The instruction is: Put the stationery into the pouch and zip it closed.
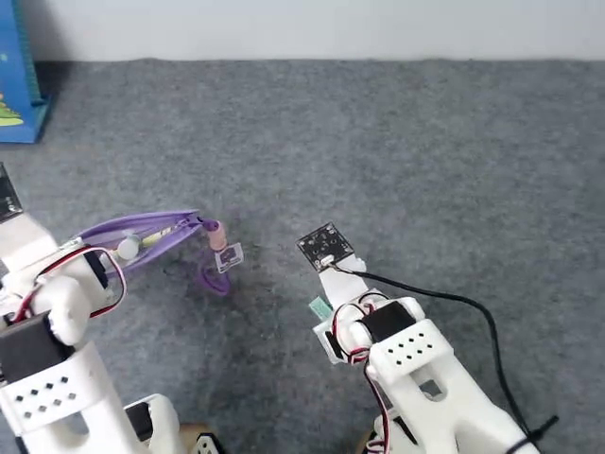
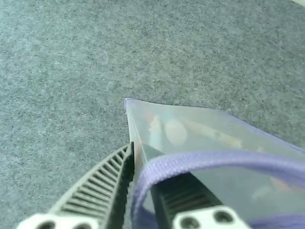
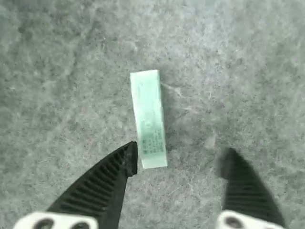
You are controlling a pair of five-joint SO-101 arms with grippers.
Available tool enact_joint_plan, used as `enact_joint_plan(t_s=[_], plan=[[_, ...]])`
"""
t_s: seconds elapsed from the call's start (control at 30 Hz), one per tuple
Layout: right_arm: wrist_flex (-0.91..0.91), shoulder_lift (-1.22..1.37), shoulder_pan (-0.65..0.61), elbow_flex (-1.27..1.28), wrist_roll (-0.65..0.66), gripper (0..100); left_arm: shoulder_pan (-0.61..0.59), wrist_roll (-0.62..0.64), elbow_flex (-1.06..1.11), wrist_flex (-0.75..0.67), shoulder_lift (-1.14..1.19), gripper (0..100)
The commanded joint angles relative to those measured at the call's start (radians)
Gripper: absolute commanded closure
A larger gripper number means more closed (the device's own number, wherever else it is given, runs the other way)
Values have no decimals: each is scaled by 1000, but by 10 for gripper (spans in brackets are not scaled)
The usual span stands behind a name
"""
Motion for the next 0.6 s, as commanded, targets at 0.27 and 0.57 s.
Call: enact_joint_plan(t_s=[0.27,0.57], plan=[[-25,-2,-117,-126,-54,660,8,5,-33,-11,-2,986],[-249,286,-131,-141,-66,813,9,5,-31,-11,-2,986]])
